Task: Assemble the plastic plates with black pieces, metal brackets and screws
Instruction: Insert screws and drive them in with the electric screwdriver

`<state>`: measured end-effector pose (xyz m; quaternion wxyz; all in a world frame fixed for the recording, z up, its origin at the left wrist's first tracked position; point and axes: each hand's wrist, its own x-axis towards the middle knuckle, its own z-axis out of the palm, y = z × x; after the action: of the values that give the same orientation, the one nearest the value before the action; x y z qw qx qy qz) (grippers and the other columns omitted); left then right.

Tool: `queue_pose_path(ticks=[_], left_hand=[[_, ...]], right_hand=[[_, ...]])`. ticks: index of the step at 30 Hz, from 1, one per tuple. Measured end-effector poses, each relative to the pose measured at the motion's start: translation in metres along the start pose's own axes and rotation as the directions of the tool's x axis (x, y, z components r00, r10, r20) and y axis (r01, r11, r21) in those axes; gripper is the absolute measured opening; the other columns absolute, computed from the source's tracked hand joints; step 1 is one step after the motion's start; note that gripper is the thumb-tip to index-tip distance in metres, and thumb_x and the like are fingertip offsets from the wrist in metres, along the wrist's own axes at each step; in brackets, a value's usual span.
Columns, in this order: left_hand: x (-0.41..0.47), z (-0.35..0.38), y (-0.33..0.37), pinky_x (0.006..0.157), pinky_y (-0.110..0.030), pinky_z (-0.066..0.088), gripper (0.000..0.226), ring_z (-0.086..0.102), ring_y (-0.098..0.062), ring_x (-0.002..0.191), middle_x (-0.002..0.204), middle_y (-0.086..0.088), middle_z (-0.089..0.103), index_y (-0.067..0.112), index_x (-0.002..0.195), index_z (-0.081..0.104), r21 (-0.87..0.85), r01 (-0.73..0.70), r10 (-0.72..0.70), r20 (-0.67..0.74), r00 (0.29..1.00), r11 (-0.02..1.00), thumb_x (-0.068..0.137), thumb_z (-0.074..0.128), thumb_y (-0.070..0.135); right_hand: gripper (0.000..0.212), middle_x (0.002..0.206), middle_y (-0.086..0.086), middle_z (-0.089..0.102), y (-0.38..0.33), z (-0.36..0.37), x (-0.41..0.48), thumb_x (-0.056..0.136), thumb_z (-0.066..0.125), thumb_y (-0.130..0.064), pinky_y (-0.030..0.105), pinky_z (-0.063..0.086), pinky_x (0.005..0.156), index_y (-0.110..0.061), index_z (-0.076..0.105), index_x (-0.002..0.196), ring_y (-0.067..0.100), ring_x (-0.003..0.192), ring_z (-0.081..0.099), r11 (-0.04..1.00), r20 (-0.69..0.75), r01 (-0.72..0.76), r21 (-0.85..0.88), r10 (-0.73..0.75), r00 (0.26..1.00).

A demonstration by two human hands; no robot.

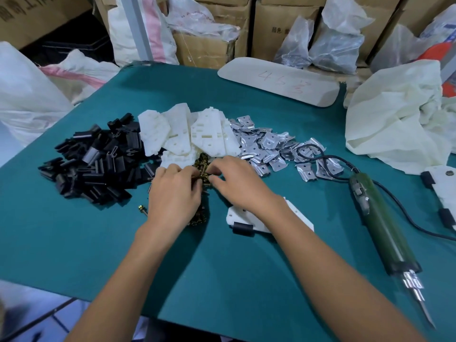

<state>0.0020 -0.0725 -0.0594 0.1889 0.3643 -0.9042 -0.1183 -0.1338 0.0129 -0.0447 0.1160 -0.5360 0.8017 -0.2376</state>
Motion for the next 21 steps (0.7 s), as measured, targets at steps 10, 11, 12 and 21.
queue_pose_path(ticks=[10,11,12,21], left_hand=[[0.012,0.001,0.010,0.083,-0.039,0.046,0.025,0.048,-0.029,0.103,0.103,-0.007,0.063,0.017,0.110,0.072,0.046,0.055,-0.056,0.021,0.998,0.997,0.098,0.051,0.026],[0.011,0.000,0.009,0.084,-0.038,0.045,0.026,0.050,-0.028,0.103,0.103,-0.006,0.064,0.018,0.109,0.072,0.024,0.047,-0.047,0.016,0.999,0.999,0.098,0.050,0.026],[0.009,-0.002,0.008,0.086,-0.037,0.045,0.025,0.054,-0.026,0.100,0.102,-0.003,0.067,0.019,0.108,0.072,-0.022,0.045,-0.045,0.008,0.999,0.999,0.098,0.051,0.026],[-0.018,-0.025,0.032,0.051,-0.017,0.049,0.009,0.056,-0.008,0.058,0.079,-0.008,0.074,0.006,0.089,0.069,-0.828,0.559,-0.184,0.543,0.819,0.048,0.089,0.063,-0.001]], right_hand=[[0.015,0.093,0.007,0.069,-0.007,0.011,0.008,0.095,0.058,-0.021,0.035,0.039,0.070,-0.011,0.069,0.094,0.029,0.091,0.062,0.996,-0.066,-0.045,-0.077,0.040,0.997],[0.014,0.091,0.005,0.070,-0.009,0.008,0.005,0.095,0.058,-0.022,0.034,0.040,0.070,-0.013,0.069,0.092,0.027,0.089,0.062,0.998,-0.072,-0.059,-0.036,0.057,0.996],[0.014,0.088,0.002,0.070,-0.009,0.004,0.001,0.094,0.059,-0.023,0.034,0.042,0.071,-0.015,0.069,0.091,0.025,0.087,0.062,0.997,-0.087,-0.079,0.027,0.081,0.993],[0.009,0.073,-0.008,0.067,0.036,-0.058,-0.102,0.084,0.069,-0.026,0.023,0.052,0.065,-0.027,0.073,0.077,0.009,0.069,0.058,0.631,-0.192,-0.089,0.770,0.363,0.912]])
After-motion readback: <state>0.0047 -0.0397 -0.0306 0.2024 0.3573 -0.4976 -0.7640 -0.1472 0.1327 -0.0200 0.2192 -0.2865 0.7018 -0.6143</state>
